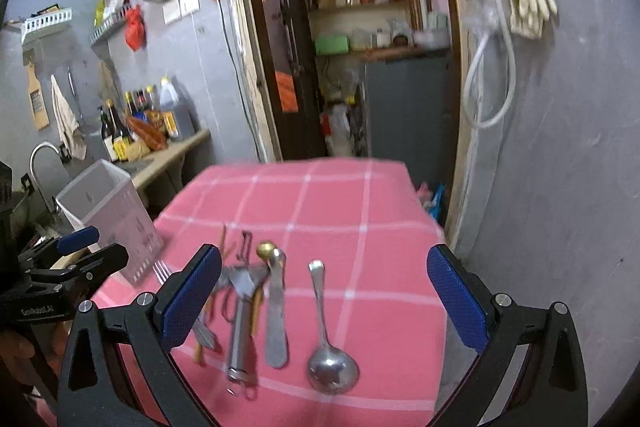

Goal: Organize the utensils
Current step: 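Move both grippers back over the utensil pile, then grasp the silver fork with the left gripper while the right gripper grasps a long-handled spoon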

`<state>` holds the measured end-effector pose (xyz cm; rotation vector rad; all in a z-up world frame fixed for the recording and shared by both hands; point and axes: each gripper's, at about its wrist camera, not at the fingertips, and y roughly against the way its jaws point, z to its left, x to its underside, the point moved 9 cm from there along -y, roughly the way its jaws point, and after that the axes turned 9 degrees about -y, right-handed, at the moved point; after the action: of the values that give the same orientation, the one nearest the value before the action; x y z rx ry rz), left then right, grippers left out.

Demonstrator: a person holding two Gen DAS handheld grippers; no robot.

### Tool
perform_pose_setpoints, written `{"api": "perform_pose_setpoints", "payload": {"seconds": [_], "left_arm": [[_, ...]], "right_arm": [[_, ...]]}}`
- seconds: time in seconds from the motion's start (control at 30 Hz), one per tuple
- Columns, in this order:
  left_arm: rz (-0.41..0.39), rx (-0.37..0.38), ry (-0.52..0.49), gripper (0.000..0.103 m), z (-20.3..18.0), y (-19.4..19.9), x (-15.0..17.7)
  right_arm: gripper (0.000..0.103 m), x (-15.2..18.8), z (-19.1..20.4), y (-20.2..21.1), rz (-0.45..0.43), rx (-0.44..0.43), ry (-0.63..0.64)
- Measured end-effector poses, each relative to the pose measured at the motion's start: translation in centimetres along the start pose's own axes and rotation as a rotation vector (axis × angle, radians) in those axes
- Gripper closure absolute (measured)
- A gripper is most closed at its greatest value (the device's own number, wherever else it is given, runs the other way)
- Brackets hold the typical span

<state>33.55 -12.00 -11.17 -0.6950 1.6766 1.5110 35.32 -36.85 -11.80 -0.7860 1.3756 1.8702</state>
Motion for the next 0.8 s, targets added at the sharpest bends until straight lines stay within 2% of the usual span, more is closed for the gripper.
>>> {"api": "perform_pose_setpoints", "payload": {"seconds": [0.17,0.23,0.3,0.47,0.57,0.67,0.73,0.8], "left_arm": [[0.073,-0.040,0.041,0.000,-0.1,-2.2,2.6],[0.106,-0.061,0.064,0.000,0.1,-3.1,3.9],[0.140,-0.071,0.087,0.000,0.4,-4.0,4.9],[0.186,-0.057,0.175,0.003,1.3,-5.4,6.3],[0.202,-0.037,0.230,0.014,1.9,-6.3,6.5],[0.230,0.004,0.296,0.033,2.0,-7.2,6.9],[0.253,0.017,0.337,0.039,1.8,-7.9,7.2],[0.283,0.023,0.391,0.050,2.0,-8.5,7.7]], "right_arm": [[0.004,2.5,-1.2,-3.4,0.081,-0.041,-0.001],[0.011,3.5,-1.3,-4.6,0.108,-0.055,0.005],[0.023,4.4,-1.3,-5.9,0.139,-0.068,0.011],[0.044,6.1,-0.9,-9.0,0.225,-0.108,0.012],[0.056,6.7,-0.6,-10.0,0.258,-0.126,0.010],[0.062,7.0,-0.1,-10.7,0.282,-0.145,0.011],[0.067,7.1,0.1,-11.1,0.299,-0.149,0.014],[0.071,7.1,0.3,-11.6,0.312,-0.152,0.015]]}}
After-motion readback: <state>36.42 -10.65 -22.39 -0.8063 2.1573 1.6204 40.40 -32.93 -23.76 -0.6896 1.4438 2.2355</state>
